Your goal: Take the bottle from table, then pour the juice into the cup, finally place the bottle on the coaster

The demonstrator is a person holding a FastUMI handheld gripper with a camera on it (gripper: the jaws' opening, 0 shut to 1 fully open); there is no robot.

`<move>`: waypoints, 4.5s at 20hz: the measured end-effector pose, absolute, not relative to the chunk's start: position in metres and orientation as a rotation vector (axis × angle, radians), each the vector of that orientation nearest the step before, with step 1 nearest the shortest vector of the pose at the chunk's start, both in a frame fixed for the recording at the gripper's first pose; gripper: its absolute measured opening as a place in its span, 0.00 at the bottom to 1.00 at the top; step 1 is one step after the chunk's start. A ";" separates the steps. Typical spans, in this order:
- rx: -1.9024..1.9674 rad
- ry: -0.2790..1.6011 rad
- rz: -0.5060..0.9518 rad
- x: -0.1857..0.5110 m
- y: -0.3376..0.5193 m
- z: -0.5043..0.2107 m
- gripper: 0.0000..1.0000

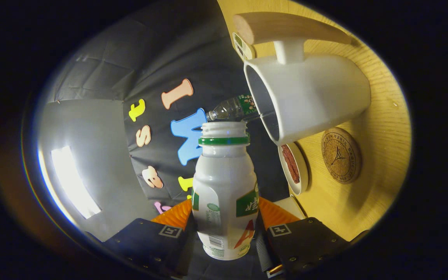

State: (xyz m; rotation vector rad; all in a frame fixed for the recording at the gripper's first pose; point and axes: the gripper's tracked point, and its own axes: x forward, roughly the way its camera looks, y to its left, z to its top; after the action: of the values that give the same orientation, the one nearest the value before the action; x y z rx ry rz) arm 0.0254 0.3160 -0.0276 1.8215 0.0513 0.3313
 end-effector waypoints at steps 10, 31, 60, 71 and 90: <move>1.868 0.027 0.332 0.027 0.317 -0.023 0.66; 2.008 -0.062 0.314 0.030 0.304 -0.019 0.66; 1.974 -0.100 0.296 0.032 0.300 -0.018 0.66; 1.719 0.008 0.244 0.037 0.312 -0.042 0.66; 0.914 0.140 0.181 0.046 0.322 -0.067 0.67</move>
State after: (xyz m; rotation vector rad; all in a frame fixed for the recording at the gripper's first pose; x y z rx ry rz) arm 0.0464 0.3224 -0.0667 0.9144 0.1396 0.1813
